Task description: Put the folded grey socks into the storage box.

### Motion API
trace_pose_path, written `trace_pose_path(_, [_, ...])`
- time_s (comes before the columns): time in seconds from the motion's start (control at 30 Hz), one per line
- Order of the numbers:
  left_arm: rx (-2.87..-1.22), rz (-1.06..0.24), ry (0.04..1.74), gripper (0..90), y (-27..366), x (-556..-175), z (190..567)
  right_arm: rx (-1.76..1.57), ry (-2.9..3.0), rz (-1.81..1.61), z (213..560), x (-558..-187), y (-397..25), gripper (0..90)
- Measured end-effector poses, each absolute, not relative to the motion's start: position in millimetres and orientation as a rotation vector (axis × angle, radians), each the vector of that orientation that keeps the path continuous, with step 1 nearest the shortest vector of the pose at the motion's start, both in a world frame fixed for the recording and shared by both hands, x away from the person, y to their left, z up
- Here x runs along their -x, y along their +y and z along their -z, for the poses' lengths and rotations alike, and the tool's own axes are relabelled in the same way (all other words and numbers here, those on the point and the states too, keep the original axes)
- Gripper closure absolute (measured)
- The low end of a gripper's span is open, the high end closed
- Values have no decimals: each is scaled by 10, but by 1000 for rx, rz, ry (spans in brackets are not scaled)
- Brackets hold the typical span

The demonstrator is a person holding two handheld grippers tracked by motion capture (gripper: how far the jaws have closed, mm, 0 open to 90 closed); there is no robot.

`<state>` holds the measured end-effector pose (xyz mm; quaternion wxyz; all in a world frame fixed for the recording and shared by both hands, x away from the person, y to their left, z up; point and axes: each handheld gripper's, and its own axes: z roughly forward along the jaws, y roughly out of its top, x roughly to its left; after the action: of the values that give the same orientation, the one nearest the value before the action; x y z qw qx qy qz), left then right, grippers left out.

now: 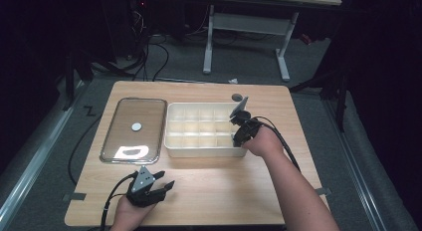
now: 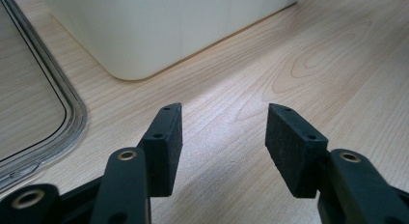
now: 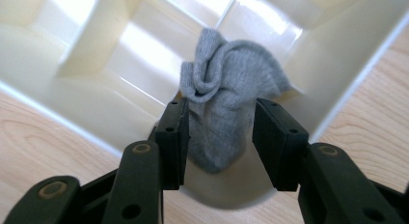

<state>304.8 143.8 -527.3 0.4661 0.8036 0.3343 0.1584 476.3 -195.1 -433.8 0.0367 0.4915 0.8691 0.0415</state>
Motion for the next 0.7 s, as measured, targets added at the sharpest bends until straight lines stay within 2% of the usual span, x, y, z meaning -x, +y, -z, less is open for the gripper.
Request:
trace_pose_path(0.1, [-1971, -390, 820, 483, 1436, -3046, 5273, -1512, 2660, -194, 4210, -4745, -1967, 610])
trace_pose_path(0.13, [-1976, -390, 818, 483, 1437, -3046, 5272, -1503, 2657, -205, 4164, -4738, -1968, 645])
trace_pose_path(0.17, [-1976, -390, 818, 483, 1436, -3045, 5273, -1492, 2667, -209, 4134, -4734, -1974, 729])
trace_pose_path(0.23, [-1977, -390, 817, 483, 1434, -3044, 5273, -1474, 2684, -202, 4108, -4716, -1971, 840])
trace_pose_path(0.3, [-1975, -390, 817, 483, 1431, -3042, 5274, -1468, 2690, -169, 4129, -4711, -1975, 900])
trace_pose_path(0.57, [-1974, -391, 819, 482, 1443, -3048, 5275, -1567, 2697, -67, 4526, -4733, -1982, 900])
trace_pose_path(0.7, [-1974, -390, 821, 482, 1445, -3051, 5278, -1557, 2704, -58, 4591, -4747, -1963, 900])
